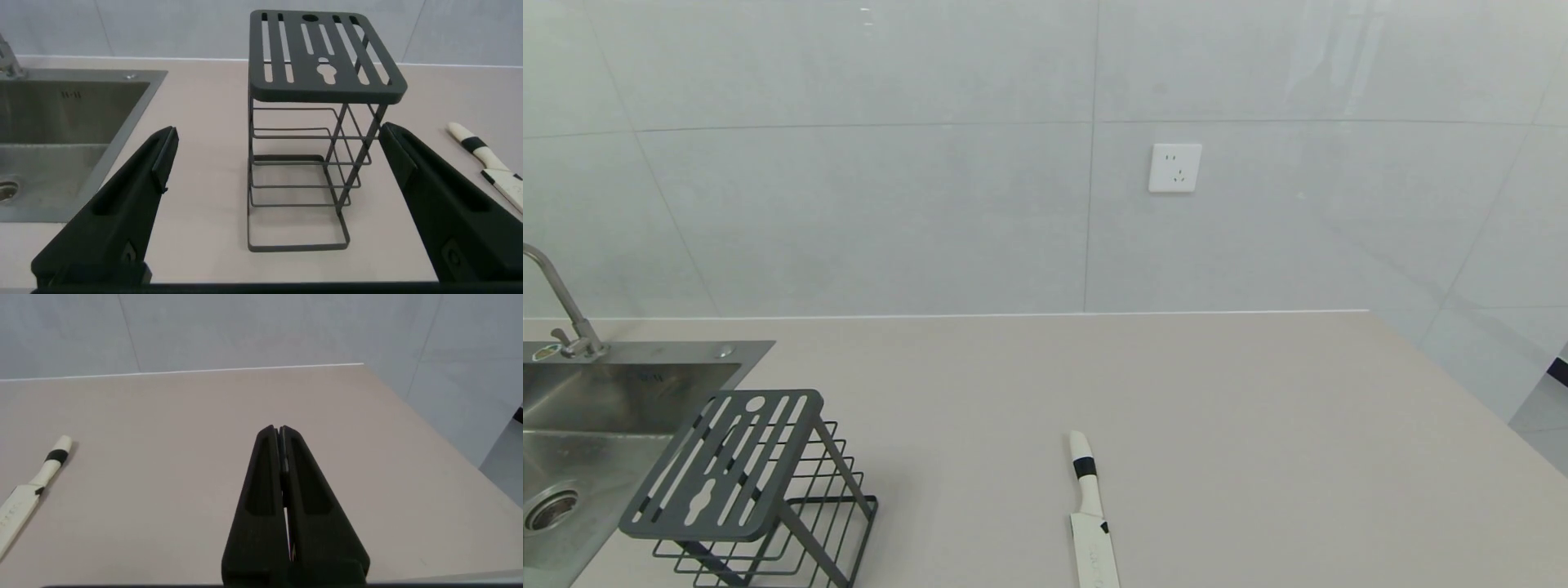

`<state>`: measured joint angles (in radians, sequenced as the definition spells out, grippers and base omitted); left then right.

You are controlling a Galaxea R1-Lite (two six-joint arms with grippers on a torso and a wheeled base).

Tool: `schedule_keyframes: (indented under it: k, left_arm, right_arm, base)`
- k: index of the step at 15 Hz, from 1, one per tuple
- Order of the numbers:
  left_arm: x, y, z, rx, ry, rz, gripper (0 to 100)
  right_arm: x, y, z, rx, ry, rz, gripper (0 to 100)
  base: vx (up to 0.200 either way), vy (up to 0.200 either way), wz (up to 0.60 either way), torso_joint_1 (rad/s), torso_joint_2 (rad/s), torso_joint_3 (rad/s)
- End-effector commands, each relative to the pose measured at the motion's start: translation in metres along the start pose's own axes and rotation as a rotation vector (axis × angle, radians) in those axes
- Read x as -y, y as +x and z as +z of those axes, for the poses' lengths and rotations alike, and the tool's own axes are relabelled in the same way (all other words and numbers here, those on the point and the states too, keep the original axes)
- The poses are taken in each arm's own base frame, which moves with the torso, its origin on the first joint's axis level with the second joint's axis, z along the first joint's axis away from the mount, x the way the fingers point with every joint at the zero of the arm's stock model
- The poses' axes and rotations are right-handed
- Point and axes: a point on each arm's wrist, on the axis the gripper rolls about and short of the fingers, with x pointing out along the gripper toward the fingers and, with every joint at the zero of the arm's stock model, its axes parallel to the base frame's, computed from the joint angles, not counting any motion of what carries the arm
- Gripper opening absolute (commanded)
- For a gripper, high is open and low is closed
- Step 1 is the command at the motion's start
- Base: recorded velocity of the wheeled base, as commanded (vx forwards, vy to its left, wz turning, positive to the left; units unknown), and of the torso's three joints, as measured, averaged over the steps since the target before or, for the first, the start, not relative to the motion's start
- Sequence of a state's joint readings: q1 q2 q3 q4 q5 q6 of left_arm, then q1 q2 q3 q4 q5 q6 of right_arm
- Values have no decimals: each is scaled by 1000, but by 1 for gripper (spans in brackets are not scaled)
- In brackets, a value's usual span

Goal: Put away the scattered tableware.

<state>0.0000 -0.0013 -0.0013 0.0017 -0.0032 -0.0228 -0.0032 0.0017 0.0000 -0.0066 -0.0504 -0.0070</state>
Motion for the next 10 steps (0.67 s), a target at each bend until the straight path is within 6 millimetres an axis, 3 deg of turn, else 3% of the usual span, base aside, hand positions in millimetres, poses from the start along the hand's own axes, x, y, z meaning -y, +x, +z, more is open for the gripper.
schedule_keyframes:
  k: [1, 8, 9, 10]
  left_arm:
    - [0, 0, 0, -2, 0, 0, 100]
    - [0, 0, 0, -4, 24, -6, 100]
    - [0, 0, 0, -4, 27, -6, 100]
    - [0, 0, 0, -4, 29, -6, 100]
  right_arm:
    - [0, 0, 0, 0, 1, 1, 0]
    - [-1, 0, 0, 2, -59, 24, 0]
    - [-1, 0, 0, 4, -53, 34, 100]
    - [-1, 0, 0, 3, -53, 44, 100]
  base:
    - [0, 0, 0, 0, 0, 0]
    - [0, 0, 0, 0, 0, 0]
    - [0, 0, 0, 0, 0, 0]
    - [0, 0, 0, 0, 0, 0]
